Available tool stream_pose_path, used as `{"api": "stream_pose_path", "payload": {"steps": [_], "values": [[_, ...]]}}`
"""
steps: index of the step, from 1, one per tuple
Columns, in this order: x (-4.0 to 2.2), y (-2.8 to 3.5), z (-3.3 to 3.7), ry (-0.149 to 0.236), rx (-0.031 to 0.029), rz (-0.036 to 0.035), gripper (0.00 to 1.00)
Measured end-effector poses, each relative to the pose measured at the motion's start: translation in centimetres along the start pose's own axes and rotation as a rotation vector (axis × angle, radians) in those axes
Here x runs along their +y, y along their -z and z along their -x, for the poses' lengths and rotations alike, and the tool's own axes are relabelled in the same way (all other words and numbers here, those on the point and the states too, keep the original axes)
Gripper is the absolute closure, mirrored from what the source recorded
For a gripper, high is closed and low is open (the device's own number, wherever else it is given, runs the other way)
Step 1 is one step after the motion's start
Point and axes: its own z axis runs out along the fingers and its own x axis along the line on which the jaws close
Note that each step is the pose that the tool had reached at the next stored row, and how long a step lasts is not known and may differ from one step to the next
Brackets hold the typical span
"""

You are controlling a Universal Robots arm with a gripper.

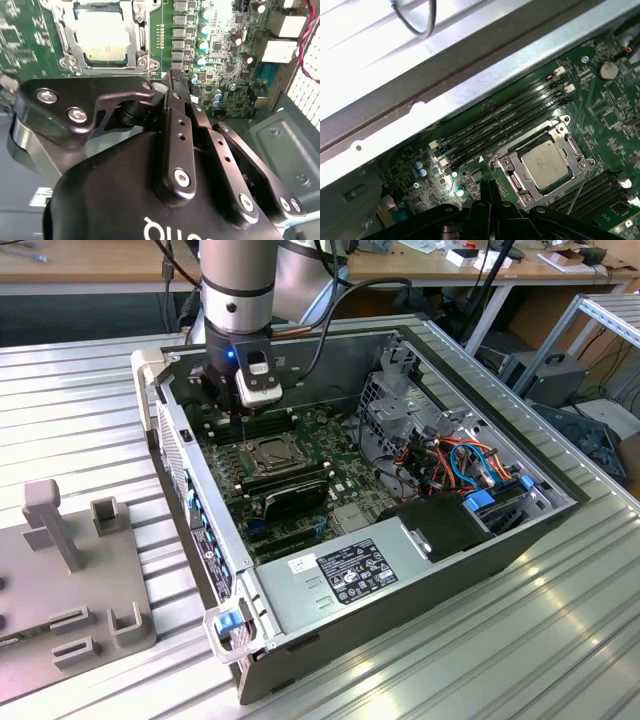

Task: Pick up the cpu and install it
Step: 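Install the first cpu locking lever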

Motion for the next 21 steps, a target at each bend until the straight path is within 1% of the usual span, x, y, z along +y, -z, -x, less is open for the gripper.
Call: {"api": "stream_pose_path", "payload": {"steps": [1,2,3,4,9,11,12,14,21], "values": [[0.00,-0.02,0.00,0.026,0.0011,0.0006,0.89],[0.00,-0.04,0.00,0.043,0.0018,0.0012,0.89],[0.00,-0.07,0.00,0.074,0.0031,0.0021,0.89],[0.00,-0.07,0.00,0.091,0.0036,0.0021,0.89],[0.00,-0.08,0.00,0.105,0.0033,0.0008,0.89],[0.00,-0.09,0.00,0.162,0.0056,0.0028,0.89],[0.00,-0.09,0.00,0.180,0.0064,0.0032,0.89],[0.00,-0.10,0.00,0.233,0.0086,0.0048,0.89],[0.00,-0.13,0.00,0.379,0.0146,0.0093,0.89]]}}
